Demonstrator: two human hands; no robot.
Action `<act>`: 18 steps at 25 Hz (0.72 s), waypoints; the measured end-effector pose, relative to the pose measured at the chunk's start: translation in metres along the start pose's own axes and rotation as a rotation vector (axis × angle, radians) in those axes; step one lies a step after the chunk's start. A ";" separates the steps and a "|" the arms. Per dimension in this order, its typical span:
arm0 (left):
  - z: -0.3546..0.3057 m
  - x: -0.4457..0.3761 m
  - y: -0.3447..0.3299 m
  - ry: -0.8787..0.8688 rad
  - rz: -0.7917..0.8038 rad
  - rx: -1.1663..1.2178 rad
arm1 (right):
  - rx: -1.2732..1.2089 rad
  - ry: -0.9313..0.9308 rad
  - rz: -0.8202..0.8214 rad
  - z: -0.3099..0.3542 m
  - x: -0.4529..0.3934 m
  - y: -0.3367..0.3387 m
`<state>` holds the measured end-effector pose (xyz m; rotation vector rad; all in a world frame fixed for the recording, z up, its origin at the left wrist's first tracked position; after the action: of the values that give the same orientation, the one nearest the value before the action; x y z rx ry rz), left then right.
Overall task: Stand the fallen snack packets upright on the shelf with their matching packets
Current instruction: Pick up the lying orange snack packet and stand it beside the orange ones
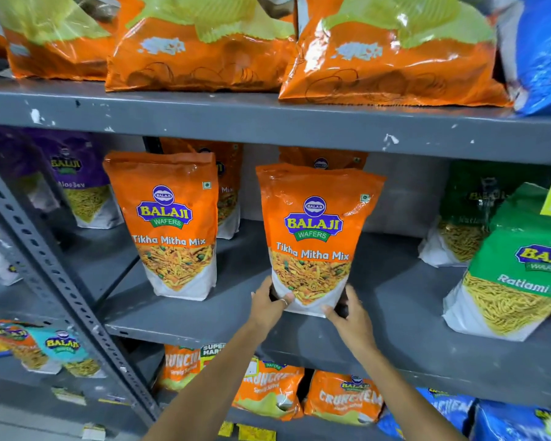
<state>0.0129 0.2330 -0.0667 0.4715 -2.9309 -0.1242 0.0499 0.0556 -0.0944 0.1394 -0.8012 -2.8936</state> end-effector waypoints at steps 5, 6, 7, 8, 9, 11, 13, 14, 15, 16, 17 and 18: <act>0.016 -0.009 -0.002 0.008 -0.035 0.001 | 0.105 0.019 0.004 0.000 -0.001 -0.003; 0.018 -0.012 -0.003 0.015 -0.050 0.007 | 0.141 0.022 -0.008 0.000 -0.001 -0.004; 0.018 -0.012 -0.004 0.018 -0.053 0.014 | 0.174 0.023 -0.017 0.002 -0.002 -0.004; 0.018 -0.013 -0.005 0.014 -0.048 0.020 | 0.201 0.019 -0.021 0.002 -0.002 -0.005; 0.019 -0.014 -0.006 0.008 -0.043 0.018 | 0.220 0.008 -0.021 0.003 -0.002 -0.005; 0.022 -0.016 -0.006 -0.016 -0.026 -0.004 | 0.231 -0.010 -0.023 0.003 -0.001 -0.004; 0.019 -0.013 -0.006 -0.034 -0.029 -0.007 | 0.177 -0.019 -0.014 0.006 0.001 -0.004; 0.016 -0.010 -0.006 -0.042 -0.037 0.009 | 0.114 -0.023 -0.016 0.008 0.003 -0.004; 0.013 -0.006 -0.006 -0.057 -0.045 0.029 | 0.033 -0.029 -0.030 0.011 0.006 -0.004; 0.010 -0.001 -0.006 -0.090 -0.057 0.049 | -0.053 -0.040 -0.079 0.011 0.009 -0.002; 0.007 0.005 -0.005 -0.142 -0.085 0.062 | -0.116 -0.052 -0.162 0.010 0.013 0.002; 0.005 0.013 -0.006 -0.198 -0.132 0.056 | -0.140 -0.051 -0.274 0.006 0.018 0.009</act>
<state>0.0019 0.2240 -0.0703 0.6994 -3.1016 -0.1117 0.0329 0.0478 -0.0858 0.1735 -0.6278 -3.2109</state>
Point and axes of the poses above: each hand's wrist, its own x-axis away from the middle knuckle, its own y-axis out of the back of the hand, z = x × y, the point moved 1 cm from there along -x, towards the middle knuckle, and after that the axes turned 2 degrees about x, right-handed, at the moved point
